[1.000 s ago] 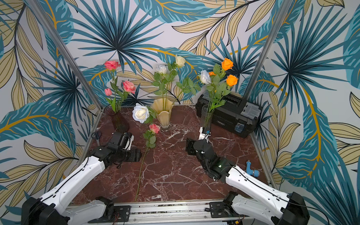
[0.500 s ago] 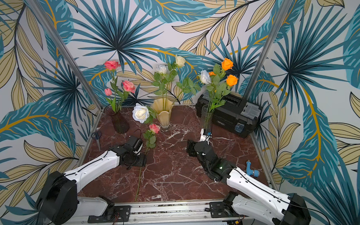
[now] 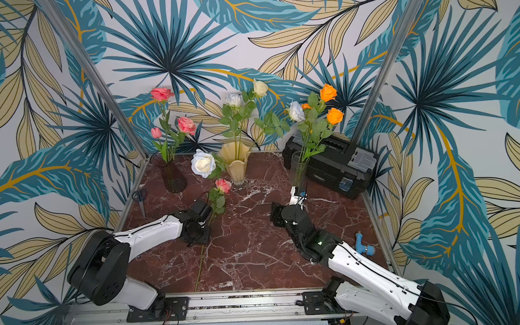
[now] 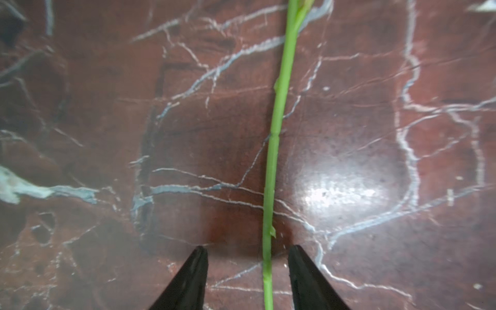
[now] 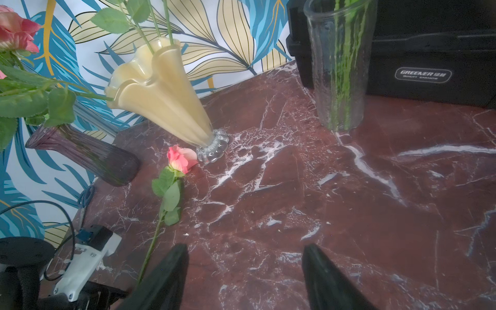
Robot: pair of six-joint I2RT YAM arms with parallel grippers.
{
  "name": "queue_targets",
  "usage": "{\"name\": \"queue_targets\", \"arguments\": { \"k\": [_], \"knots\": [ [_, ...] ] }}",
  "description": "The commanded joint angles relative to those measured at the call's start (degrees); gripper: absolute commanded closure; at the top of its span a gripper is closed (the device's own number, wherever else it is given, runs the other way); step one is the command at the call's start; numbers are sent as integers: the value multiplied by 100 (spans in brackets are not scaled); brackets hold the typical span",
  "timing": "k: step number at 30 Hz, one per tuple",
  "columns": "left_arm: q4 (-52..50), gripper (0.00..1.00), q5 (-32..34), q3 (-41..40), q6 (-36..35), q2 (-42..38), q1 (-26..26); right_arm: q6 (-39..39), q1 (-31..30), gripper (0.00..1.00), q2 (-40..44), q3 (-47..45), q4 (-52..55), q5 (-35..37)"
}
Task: Arrange the flowers in different vases according to their variety
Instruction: Pick up the flower at the center of the board.
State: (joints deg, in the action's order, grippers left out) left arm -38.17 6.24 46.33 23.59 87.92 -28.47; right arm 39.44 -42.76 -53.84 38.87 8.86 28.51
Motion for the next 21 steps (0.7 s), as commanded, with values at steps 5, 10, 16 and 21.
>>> {"name": "queue_targets", "arguments": {
  "k": [5,10,16,21],
  "knots": [
    [164,56,44,255,-4,376,-14,55,-26,29,146,-155,137,163],
    [64,70,-218,419,-39,822,-14,66,-24,28,187,-159,164,210],
    [107,93,-294,395,46,1226,-17,54,-26,29,251,-170,194,283],
    [115,100,-203,407,170,1243,-10,38,-22,28,274,-188,204,293]
  ]
}}
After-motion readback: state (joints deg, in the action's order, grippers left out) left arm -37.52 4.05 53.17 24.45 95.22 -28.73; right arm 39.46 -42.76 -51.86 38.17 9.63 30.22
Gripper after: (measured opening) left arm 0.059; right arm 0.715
